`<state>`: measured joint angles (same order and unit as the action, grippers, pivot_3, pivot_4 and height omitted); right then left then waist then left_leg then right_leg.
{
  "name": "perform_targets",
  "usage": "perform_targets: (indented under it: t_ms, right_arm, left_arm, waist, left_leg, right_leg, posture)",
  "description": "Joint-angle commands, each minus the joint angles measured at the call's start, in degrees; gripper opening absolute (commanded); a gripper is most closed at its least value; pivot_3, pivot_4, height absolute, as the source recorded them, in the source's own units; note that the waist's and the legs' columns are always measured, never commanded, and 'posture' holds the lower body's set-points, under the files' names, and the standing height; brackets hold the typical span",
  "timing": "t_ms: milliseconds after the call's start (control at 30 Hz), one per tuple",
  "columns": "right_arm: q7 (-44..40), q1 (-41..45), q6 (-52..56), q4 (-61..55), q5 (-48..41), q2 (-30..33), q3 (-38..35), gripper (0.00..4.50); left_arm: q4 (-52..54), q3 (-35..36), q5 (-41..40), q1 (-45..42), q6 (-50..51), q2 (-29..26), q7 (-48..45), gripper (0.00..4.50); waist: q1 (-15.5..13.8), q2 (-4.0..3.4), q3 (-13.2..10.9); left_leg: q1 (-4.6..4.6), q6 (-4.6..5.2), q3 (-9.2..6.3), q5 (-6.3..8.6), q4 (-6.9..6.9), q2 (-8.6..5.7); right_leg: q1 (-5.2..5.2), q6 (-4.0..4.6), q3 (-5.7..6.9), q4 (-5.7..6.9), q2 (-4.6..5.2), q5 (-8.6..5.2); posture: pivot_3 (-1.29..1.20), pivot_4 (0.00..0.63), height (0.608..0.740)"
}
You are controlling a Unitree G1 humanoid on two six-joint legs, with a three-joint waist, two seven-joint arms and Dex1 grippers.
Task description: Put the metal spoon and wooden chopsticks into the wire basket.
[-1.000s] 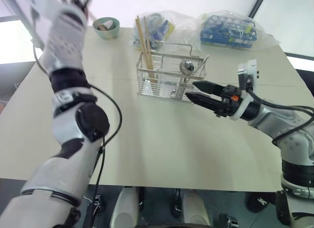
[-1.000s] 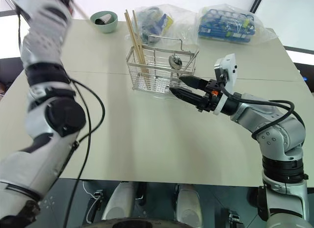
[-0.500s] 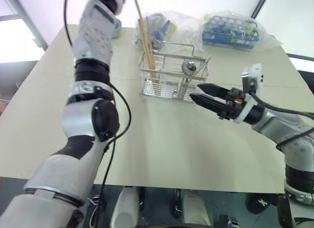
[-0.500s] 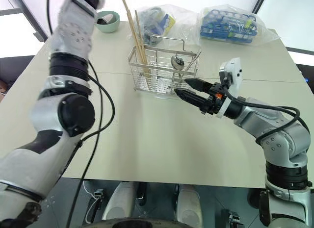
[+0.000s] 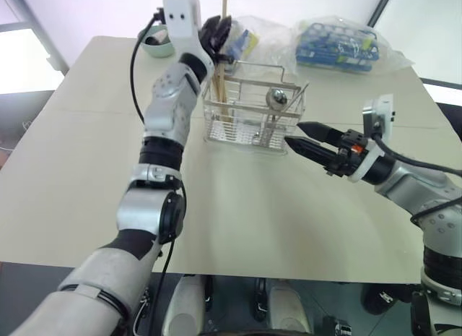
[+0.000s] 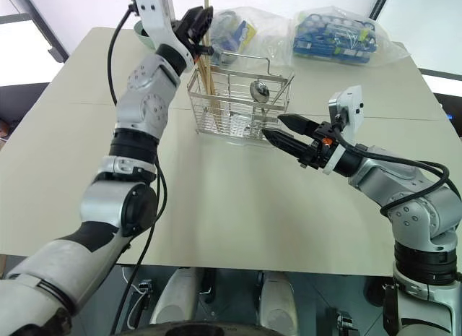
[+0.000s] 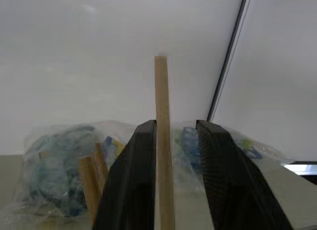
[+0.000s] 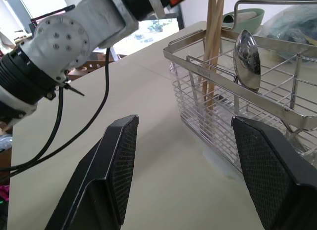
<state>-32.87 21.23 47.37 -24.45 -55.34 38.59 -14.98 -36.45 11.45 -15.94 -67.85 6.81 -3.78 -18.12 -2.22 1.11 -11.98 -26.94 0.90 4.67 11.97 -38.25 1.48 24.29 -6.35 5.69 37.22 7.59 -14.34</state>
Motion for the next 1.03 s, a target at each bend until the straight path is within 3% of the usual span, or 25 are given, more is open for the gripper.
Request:
perform_targets:
  t_ms: [33,133,267,333,533,700,867,1033]
  right_arm:
    - [-0.28,1.22,-1.29,-1.05,-0.36,0.06,-0.99,3.07]
    - [-0.69,1.64,-1.6,-0.43,0.2,0.04,-0.44,3.07]
    - [-2.18,2.51,-2.29,0.86,1.6,0.81,0.17,3.07]
    - [-3.35,3.25,-2.81,2.0,2.64,1.61,0.12,3.07]
    - [-6.97,4.86,-4.7,5.16,5.46,4.3,-0.26,3.07]
    - [-11.06,3.69,-7.07,6.44,8.41,6.45,0.12,3.07]
    - [-12.87,3.79,-7.88,6.9,9.71,6.65,0.46,3.07]
    - [-13.06,4.47,-7.93,7.09,10.19,5.8,0.91,3.07]
  left_arm:
    - [9.03,0.52,-3.89,0.44,2.81,1.02,0.19,3.06]
    - [14.28,1.38,-6.31,1.67,6.71,0.91,1.43,4.42]
    - [20.61,3.56,-11.34,0.94,15.39,-2.21,2.38,4.42]
    - [23.5,3.08,-13.41,0.11,21.64,-6.8,-0.3,4.42]
    - [32.36,-2.66,-16.04,4.83,31.96,-28.15,-21.73,4.42]
    - [37.73,-3.52,-17.56,16.24,34.85,-43.46,-37.03,4.42]
    - [44.25,-2.68,-17.64,28.64,33.45,-49.88,-43.44,4.42]
    - [43.95,-2.67,-15.43,31.1,33.53,-48.86,-38.62,4.42]
  waist:
    - [-0.01,0.0,0.0]
    - [0.08,0.0,0.0]
    - [0.25,0.0,0.0]
    - [0.52,-0.01,0.0]
    - [1.63,-0.03,0.02]
    - [1.7,-0.05,0.03]
    - [1.48,-0.05,0.02]
    - [1.44,-0.05,0.02]
  left_leg:
    - [-0.02,0.0,0.0,0.0,-0.01,0.01]
    - [-0.01,0.0,-0.01,0.0,-0.02,0.02]
    - [0.01,0.0,-0.01,0.0,-0.02,0.03]
    - [0.04,-0.03,0.0,-0.02,-0.01,0.03]
    - [0.06,-0.12,0.02,-0.07,0.02,0.01]
    - [0.23,-0.13,0.08,-0.06,0.05,0.11]
    - [0.15,-0.13,0.04,-0.05,0.03,0.13]
    - [0.18,0.09,0.04,0.08,0.04,0.15]
  right_leg:
    - [0.0,0.0,0.0,-0.01,0.01,0.0]
    - [0.0,0.0,0.0,0.0,0.02,0.0]
    - [0.0,0.0,-0.01,0.02,0.0,0.0]
    - [0.0,0.0,-0.02,0.05,-0.01,0.0]
    - [0.01,0.01,-0.03,0.05,-0.06,-0.01]
    - [-0.09,0.02,-0.1,0.06,-0.05,-0.01]
    - [-0.08,0.03,-0.11,0.01,-0.02,-0.01]
    - [-0.07,0.05,-0.14,0.04,-0.04,0.0]
  posture:
    - [0.0,0.15,0.707]
    - [0.0,0.15,0.707]
    - [0.0,0.15,0.707]
    - [0.0,0.15,0.707]
    - [0.0,0.15,0.707]
    - [0.0,0.15,0.707]
    - [0.0,0.15,0.707]
    - [0.0,0.15,0.707]
